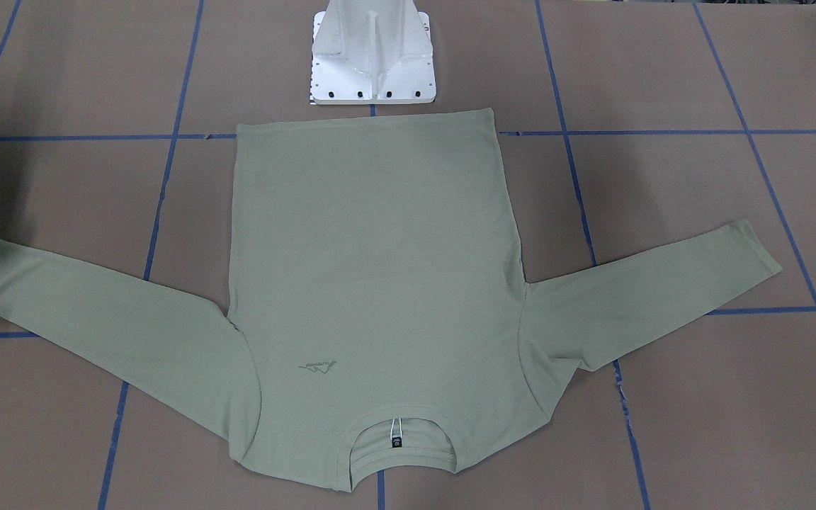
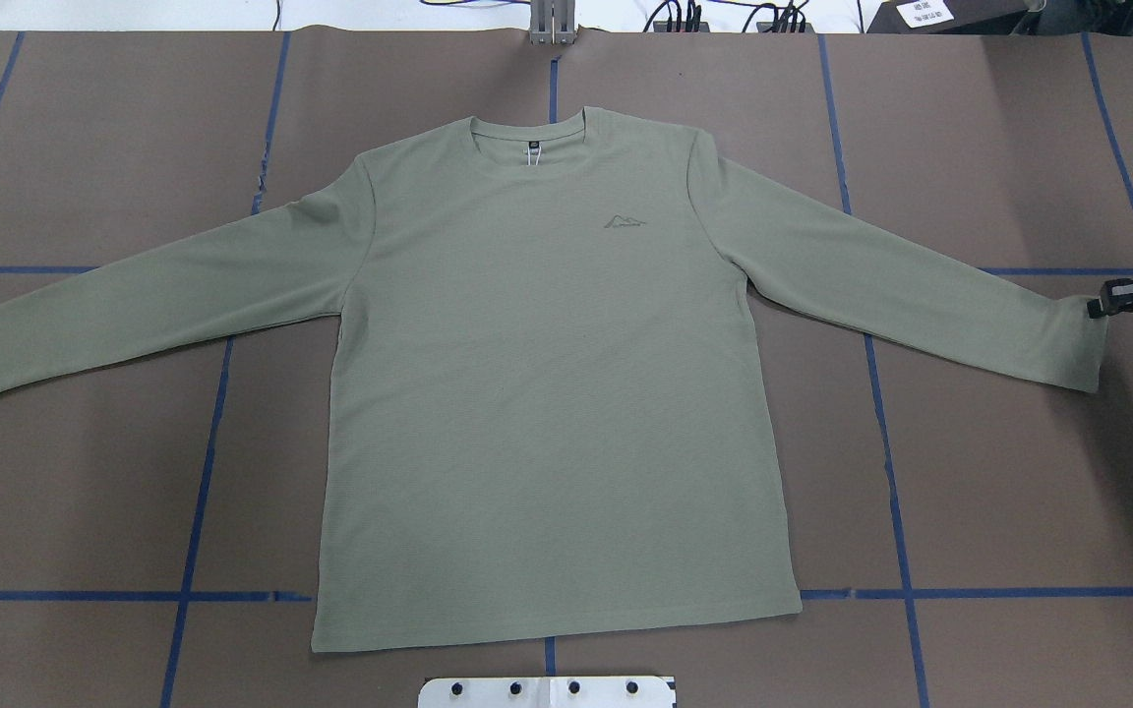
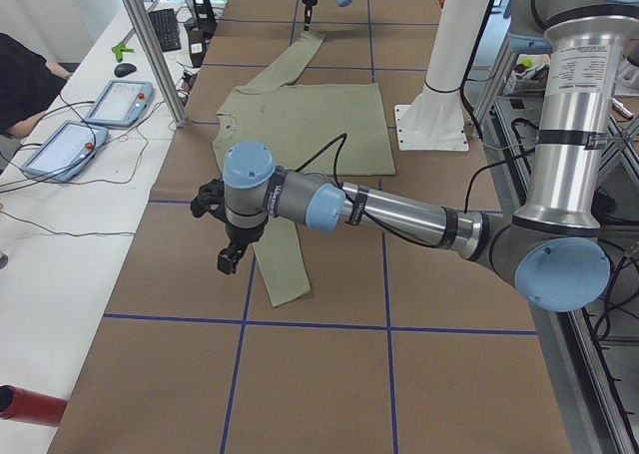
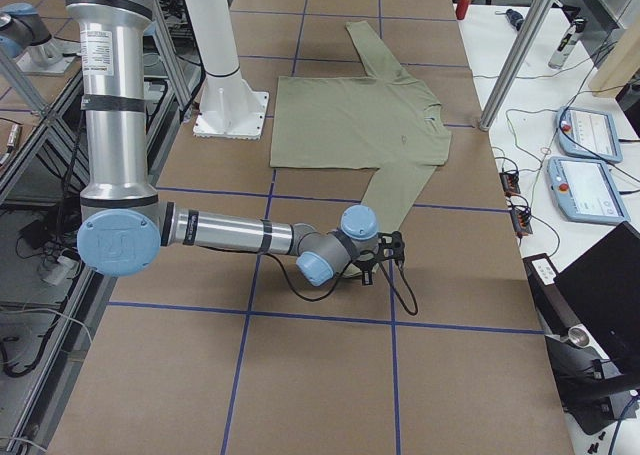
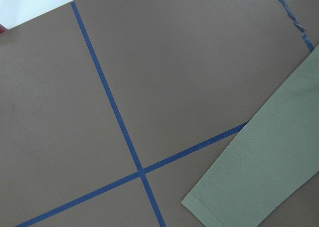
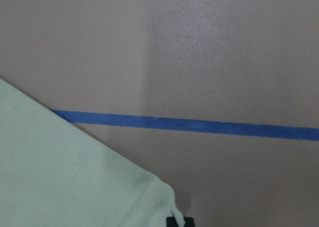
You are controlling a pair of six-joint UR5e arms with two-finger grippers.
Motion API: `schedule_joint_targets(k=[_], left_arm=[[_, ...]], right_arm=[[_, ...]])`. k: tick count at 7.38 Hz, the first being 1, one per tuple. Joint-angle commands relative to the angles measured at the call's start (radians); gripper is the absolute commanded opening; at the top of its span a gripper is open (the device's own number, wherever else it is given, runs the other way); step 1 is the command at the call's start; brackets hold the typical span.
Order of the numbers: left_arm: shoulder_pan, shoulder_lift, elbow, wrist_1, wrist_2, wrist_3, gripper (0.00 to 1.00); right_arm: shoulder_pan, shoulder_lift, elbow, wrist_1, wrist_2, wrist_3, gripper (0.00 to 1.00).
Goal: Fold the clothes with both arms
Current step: 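Move the right gripper to the sleeve cuff nearest it and grasp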
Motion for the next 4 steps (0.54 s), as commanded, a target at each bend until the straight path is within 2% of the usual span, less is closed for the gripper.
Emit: schedule_joint_targets(k=[1, 2, 3, 4], left_arm=[[0.000, -0.004, 0.001, 0.000, 0.000, -0.001, 1.00], [0.000, -0.006, 0.001, 0.000, 0.000, -0.001, 1.00], [0.000, -0.007, 0.001, 0.000, 0.000, -0.003, 1.00], [0.000, -0.007, 0.001, 0.000, 0.000, -0.004, 1.00]], right_arm=[[0.013, 0.023, 0.324, -0.444, -0.031, 0.001, 0.00], [0.013, 0.087, 0.464, -0.685, -0.084, 0.003, 0.00], [-0.007, 0.209, 0.546, -0.930, -0.127, 0.027, 0.00], [-0.054, 0.386, 0.559, -1.139, -0.179, 0.106, 0.00]])
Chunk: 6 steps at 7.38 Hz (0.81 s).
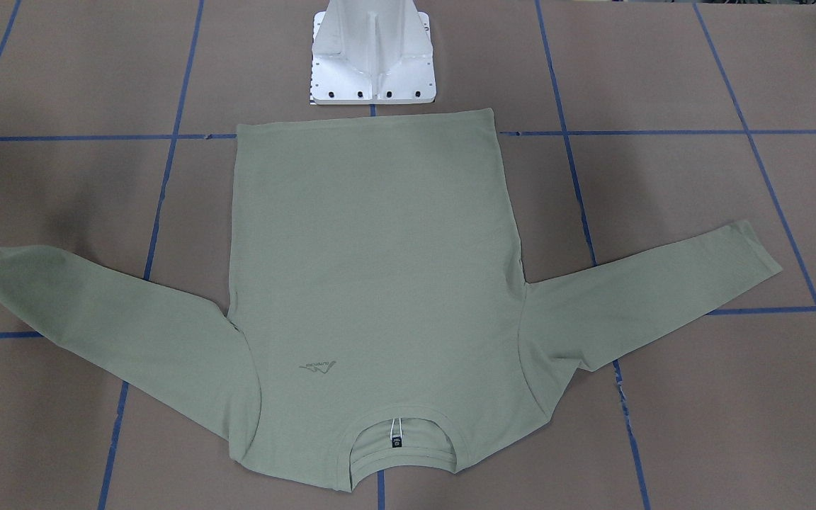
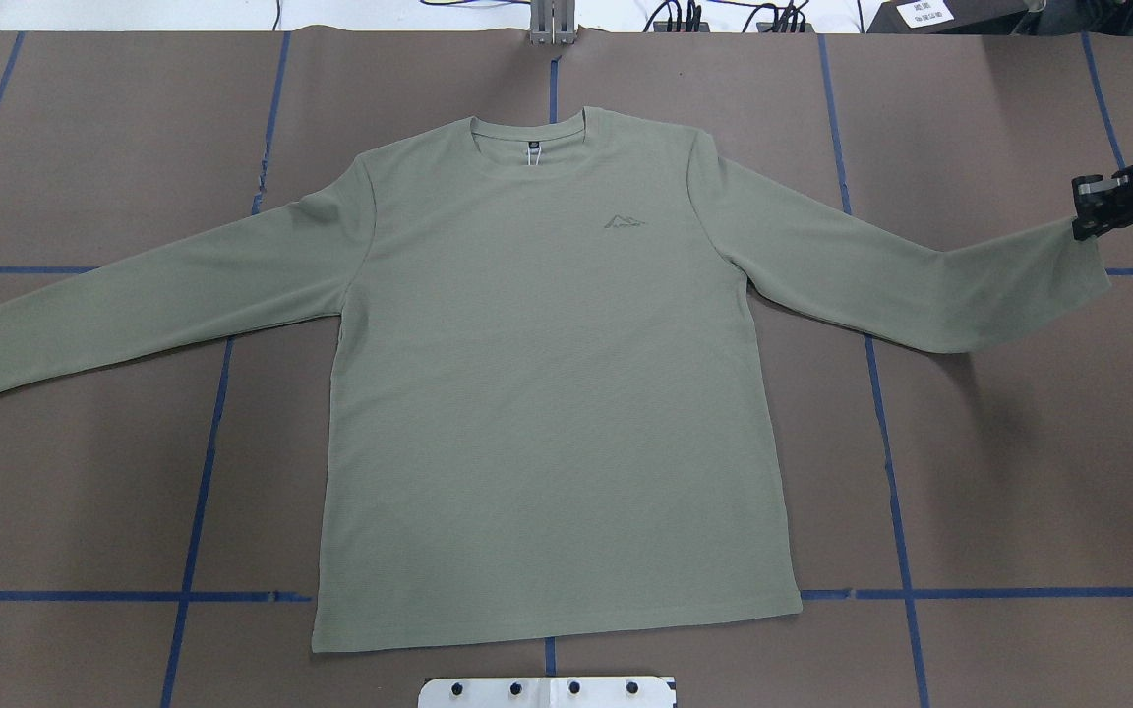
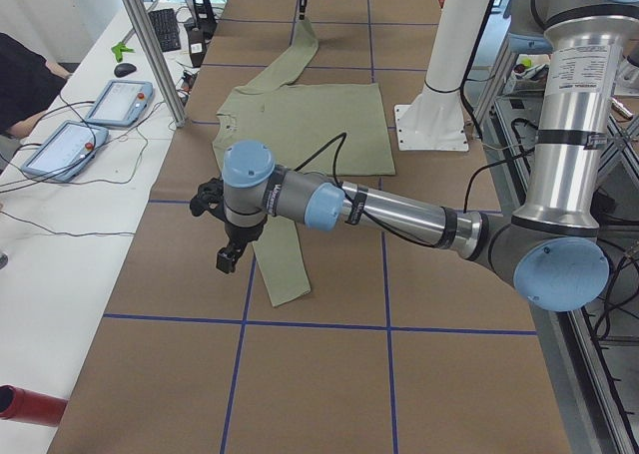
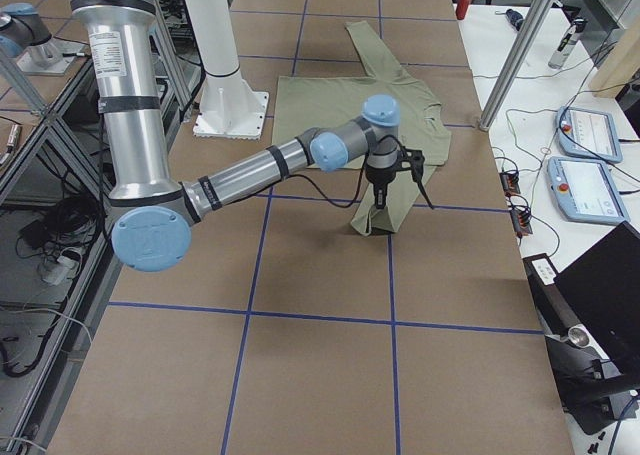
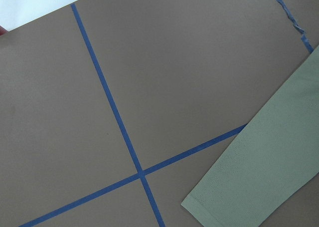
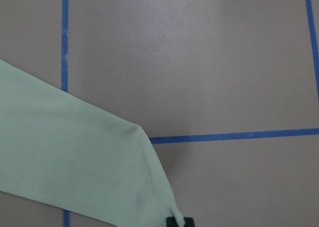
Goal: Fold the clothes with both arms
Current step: 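Lift the cuff and fold the sleeve across the shirt toward the collar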
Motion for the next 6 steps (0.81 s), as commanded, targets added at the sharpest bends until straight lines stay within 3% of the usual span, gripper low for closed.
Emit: schedule_joint_targets(k=[1, 2, 4, 6], left_arm=[[0.000, -0.003, 0.000, 0.000, 0.000, -0.002, 1.00], [0.000, -0.003, 0.002, 0.000, 0.000, -0.003, 1.00], [0.000, -0.003, 0.002, 0.000, 0.000, -0.003, 1.00], [0.000, -0.003, 0.002, 0.002, 0.000, -0.005, 1.00]], right_arm=[[-0.131, 0.336, 0.053, -0.422, -0.138, 0.183, 0.00], [-0.192, 0.437, 0.012, -0.446, -0.175, 0.295, 0.00], [-0.263, 0.678, -0.172, -0.447, -0.249, 0.409, 0.00], [-0.386, 0.930, -0.458, -0.431, -0.382, 0.517, 0.00]])
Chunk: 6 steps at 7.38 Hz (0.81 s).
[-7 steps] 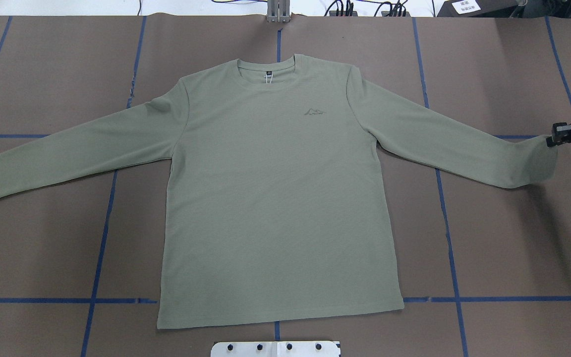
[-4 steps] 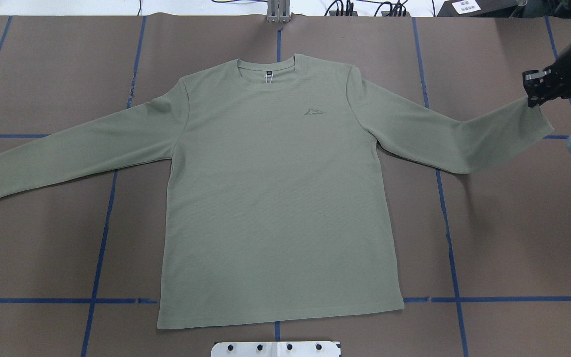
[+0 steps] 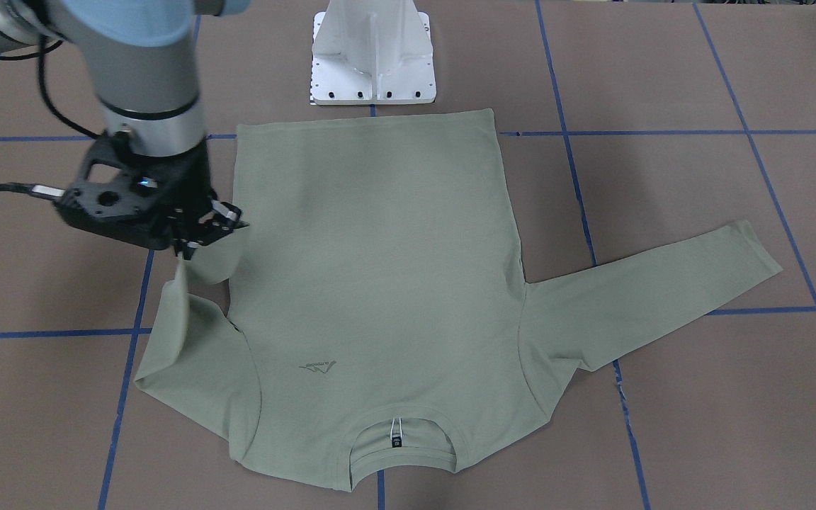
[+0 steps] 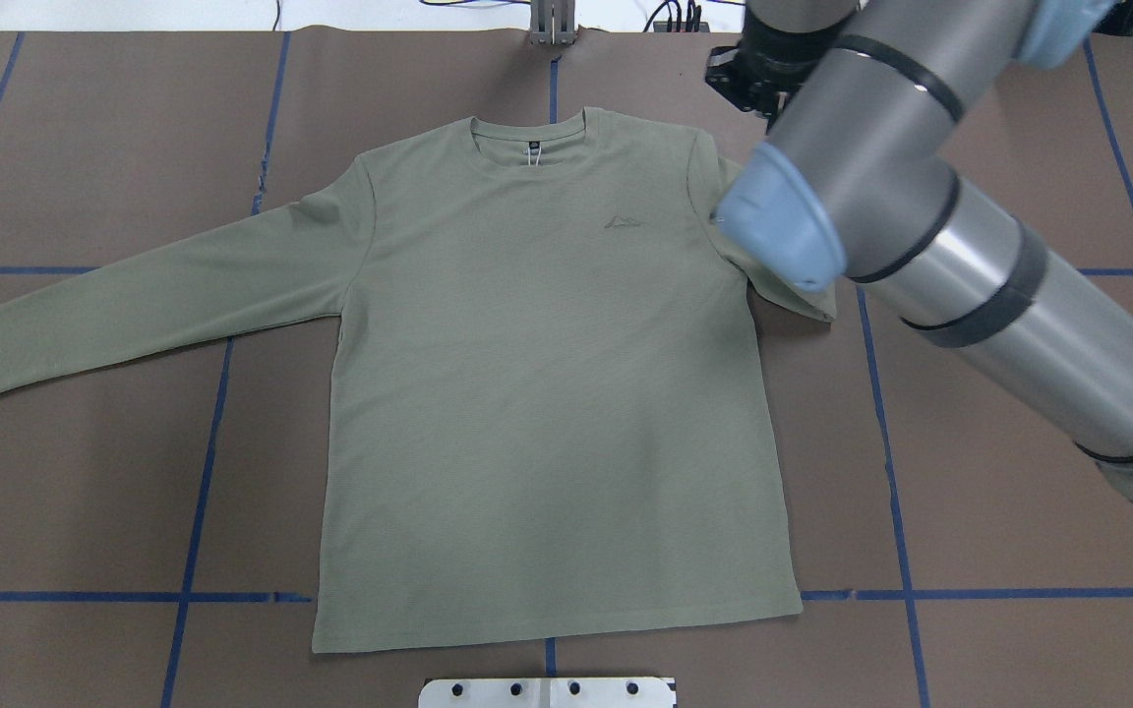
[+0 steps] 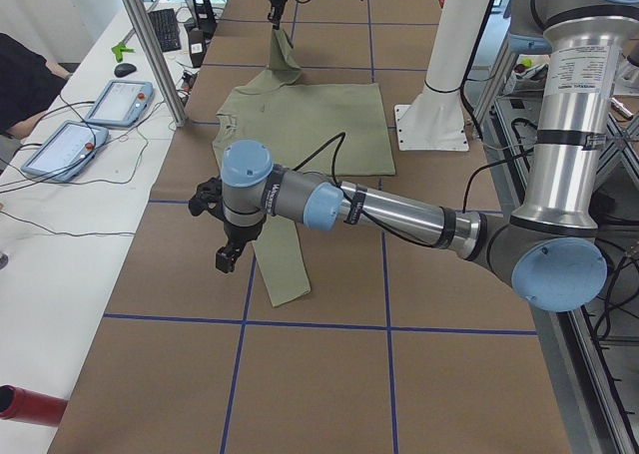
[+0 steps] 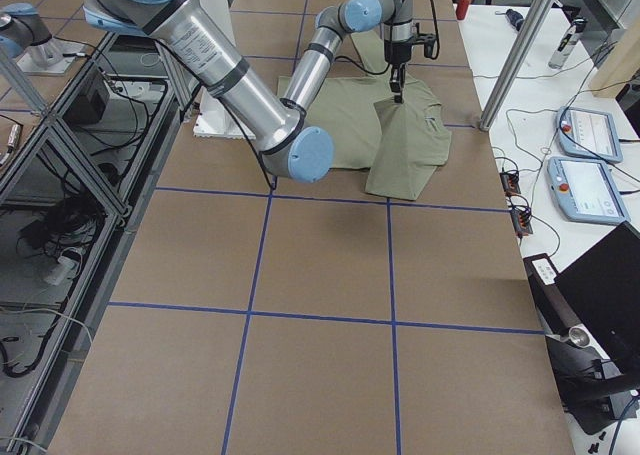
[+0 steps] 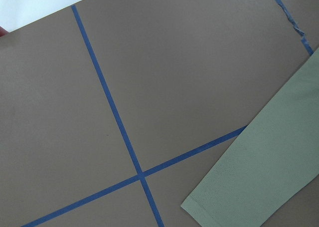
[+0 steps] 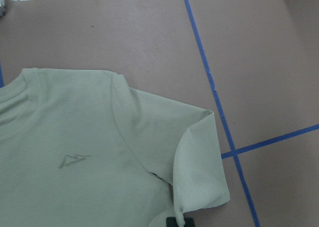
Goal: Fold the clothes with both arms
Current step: 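Lift the cuff and fold the sleeve across the shirt toward the collar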
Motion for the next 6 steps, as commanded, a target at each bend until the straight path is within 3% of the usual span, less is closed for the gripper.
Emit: schedule_joint_targets(k=[1, 2, 4, 6], left_arm=[[0.000, 0.000, 0.002, 0.001, 0.000, -0.001, 1.00], [0.000, 0.000, 0.002, 0.001, 0.000, -0.001, 1.00], [0.000, 0.000, 0.011, 0.002, 0.000, -0.001, 1.00], [0.000, -0.002, 0.026, 0.001, -0.002, 0.000, 1.00]], right_arm=[[-0.131, 0.218, -0.288, 0.120, -0.140, 0.095, 0.00], [-0.169, 0.238, -0.359, 0.247, -0.198, 0.122, 0.00], [-0.243, 0.332, -0.474, 0.269, -0.302, 0.123, 0.00], [-0.318, 0.347, -0.565, 0.375, -0.401, 0.124, 0.00]])
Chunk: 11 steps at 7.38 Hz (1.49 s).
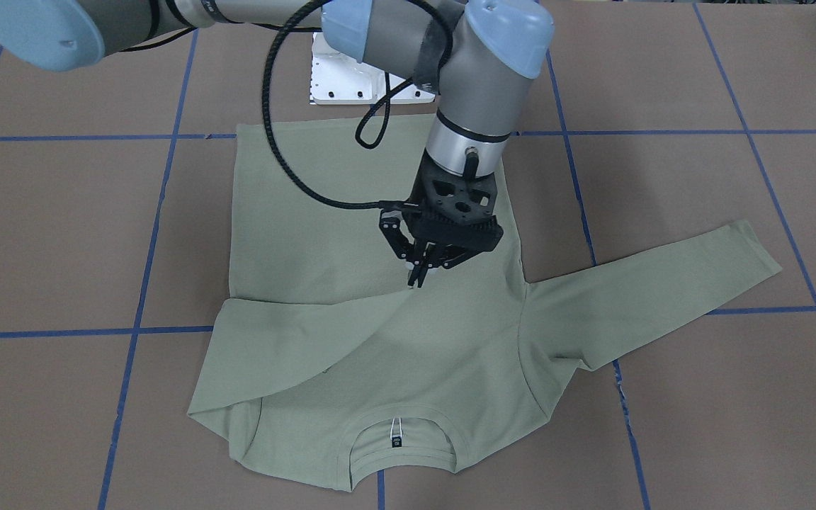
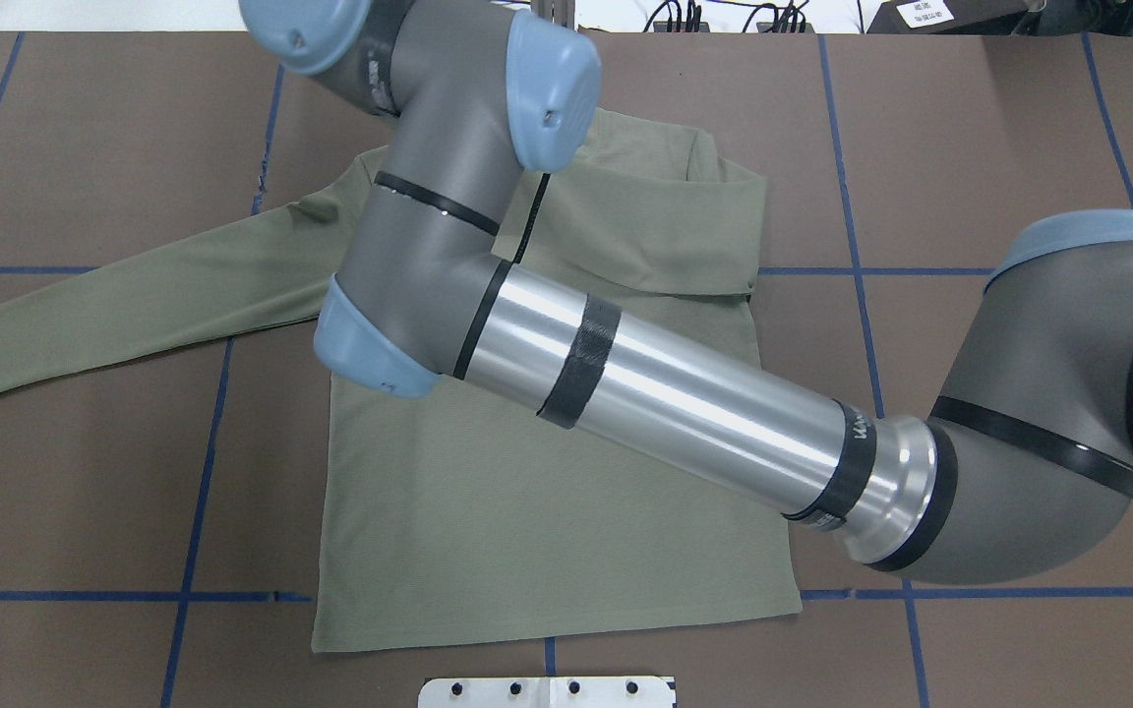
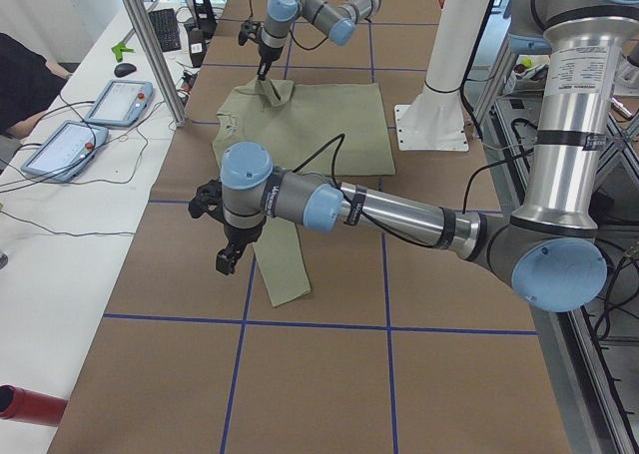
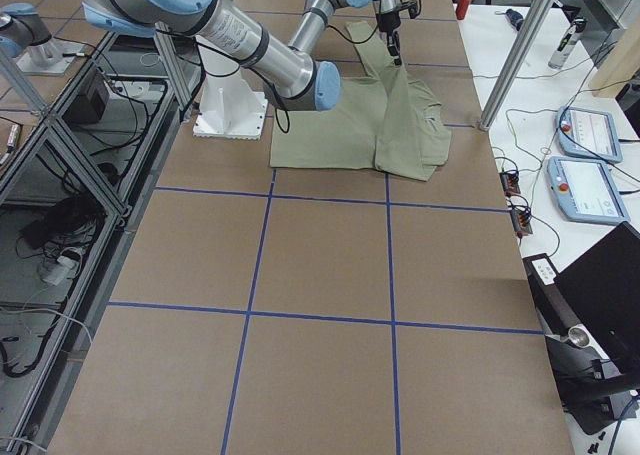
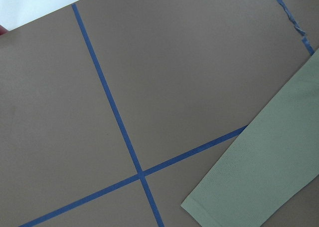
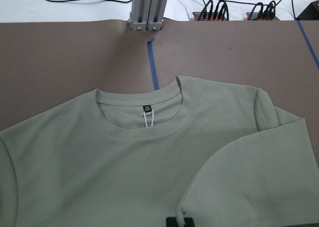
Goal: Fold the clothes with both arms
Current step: 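Lift the cuff and fold the sleeve across the shirt toward the collar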
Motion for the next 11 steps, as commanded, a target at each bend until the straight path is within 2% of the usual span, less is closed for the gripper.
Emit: schedule_joint_targets(k=[1, 4, 5, 6, 7, 9, 10, 11], left_arm=[[0.000, -0.001, 0.008, -0.001, -0.001, -0.001, 1.00], [0.000, -0.002, 0.006, -0.001, -0.001, -0.001, 1.00], [0.000, -0.002, 0.006, -0.001, -0.004, -0.001, 1.00], [0.000, -0.001, 0.006, -0.001, -0.016, -0.001, 1.00], [0.000, -0.001, 0.006, -0.002, -0.016, -0.001, 1.00], [0.000, -0.002, 0.002, -0.002, -0.016, -0.002, 1.00], [0.006, -0.017, 0.009, -0.011, -0.016, -0.002, 1.00], [0.009, -0.031, 0.034, -0.081, -0.016, -0.002, 1.00]], right_arm=[[-0.058, 0.018, -0.107, 0.131, -0.085, 0.002, 0.00], [-0.058, 0.079, -0.260, 0.268, -0.102, 0.026, 0.00], [-0.059, 0.081, -0.273, 0.294, -0.107, 0.034, 0.34], [-0.059, 0.088, -0.300, 0.326, -0.107, 0.034, 0.74], [-0.056, 0.101, -0.320, 0.331, -0.109, 0.030, 0.97], [-0.027, 0.124, -0.322, 0.336, -0.083, 0.020, 0.99], [0.035, 0.124, -0.321, 0.333, 0.062, -0.021, 0.99], [0.133, 0.107, -0.316, 0.325, 0.273, -0.064, 0.99]])
